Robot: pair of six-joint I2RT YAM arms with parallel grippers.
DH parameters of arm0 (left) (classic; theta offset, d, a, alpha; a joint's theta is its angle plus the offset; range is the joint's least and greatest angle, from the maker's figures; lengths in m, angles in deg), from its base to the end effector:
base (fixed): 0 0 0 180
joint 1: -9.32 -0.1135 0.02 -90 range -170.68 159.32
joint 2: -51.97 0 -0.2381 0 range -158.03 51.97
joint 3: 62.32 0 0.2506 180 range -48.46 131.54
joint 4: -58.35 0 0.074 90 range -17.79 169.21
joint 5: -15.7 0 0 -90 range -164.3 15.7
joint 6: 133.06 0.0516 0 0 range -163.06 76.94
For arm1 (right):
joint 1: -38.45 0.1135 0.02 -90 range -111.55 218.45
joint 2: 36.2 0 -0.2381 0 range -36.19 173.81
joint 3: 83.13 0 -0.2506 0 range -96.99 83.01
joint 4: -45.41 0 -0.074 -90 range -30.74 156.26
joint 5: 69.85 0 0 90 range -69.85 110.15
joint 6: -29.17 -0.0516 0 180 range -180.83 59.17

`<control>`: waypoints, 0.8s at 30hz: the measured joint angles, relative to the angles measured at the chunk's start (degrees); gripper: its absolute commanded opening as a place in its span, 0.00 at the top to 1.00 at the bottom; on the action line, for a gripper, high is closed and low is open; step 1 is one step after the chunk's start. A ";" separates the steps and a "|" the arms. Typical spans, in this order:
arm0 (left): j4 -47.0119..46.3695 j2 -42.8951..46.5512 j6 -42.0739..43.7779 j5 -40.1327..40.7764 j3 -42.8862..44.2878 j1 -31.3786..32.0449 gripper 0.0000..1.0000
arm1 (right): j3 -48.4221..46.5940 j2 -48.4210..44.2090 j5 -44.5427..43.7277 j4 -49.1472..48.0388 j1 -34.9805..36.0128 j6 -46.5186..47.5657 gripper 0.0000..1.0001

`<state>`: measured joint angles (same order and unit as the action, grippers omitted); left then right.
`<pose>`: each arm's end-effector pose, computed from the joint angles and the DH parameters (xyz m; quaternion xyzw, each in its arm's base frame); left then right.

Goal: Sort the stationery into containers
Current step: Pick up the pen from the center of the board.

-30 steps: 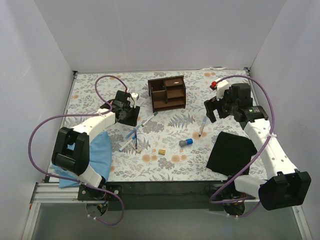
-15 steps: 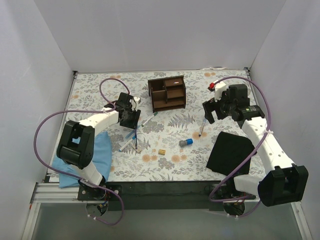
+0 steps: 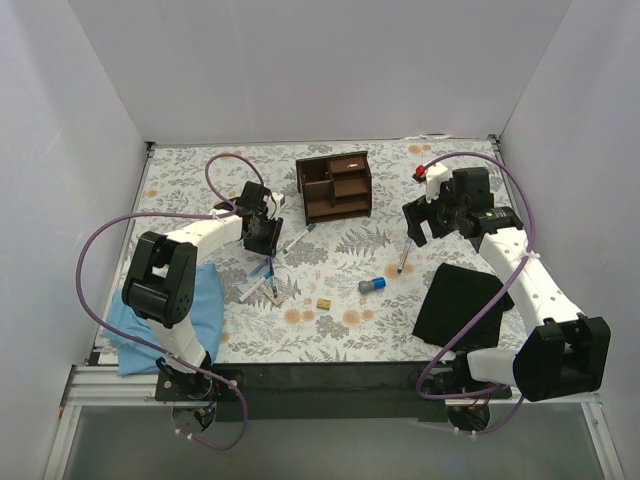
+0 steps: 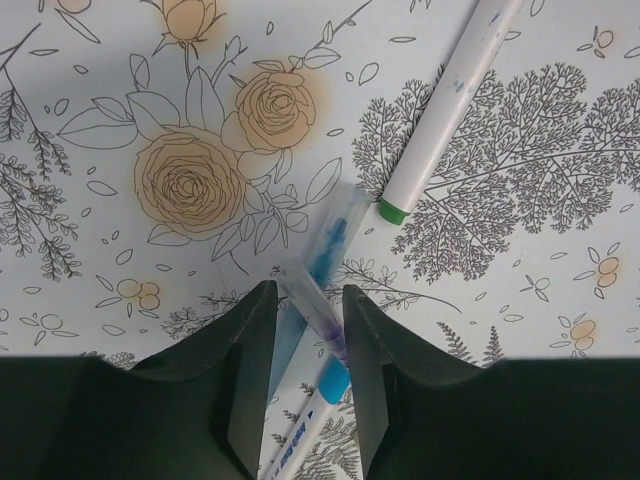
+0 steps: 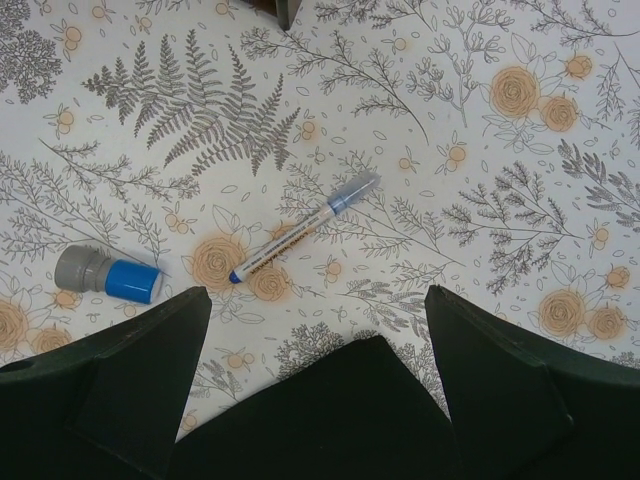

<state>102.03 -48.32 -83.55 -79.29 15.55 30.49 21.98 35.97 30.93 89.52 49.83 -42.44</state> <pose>0.3201 -0.1288 0.1375 -0.1551 0.9651 -0.1426 0.1558 0.2833 0.0669 0.2696 -0.2704 0.8670 0.0604 0.4142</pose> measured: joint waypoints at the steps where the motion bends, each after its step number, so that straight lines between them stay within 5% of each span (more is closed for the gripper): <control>1: 0.26 0.00 0.00 0.09 0.02 0.00 0.63 | 0.00 0.00 -0.13 -0.24 0.00 0.00 0.02; 24: 1.49 1.18 0.20 -1.68 0.00 0.00 0.65 | 1.25 -0.63 -0.35 -1.86 0.00 0.00 0.02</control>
<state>103.52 -47.14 -83.35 -80.97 15.55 30.49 23.22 35.33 30.58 87.66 49.83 -42.44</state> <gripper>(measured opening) 0.355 0.983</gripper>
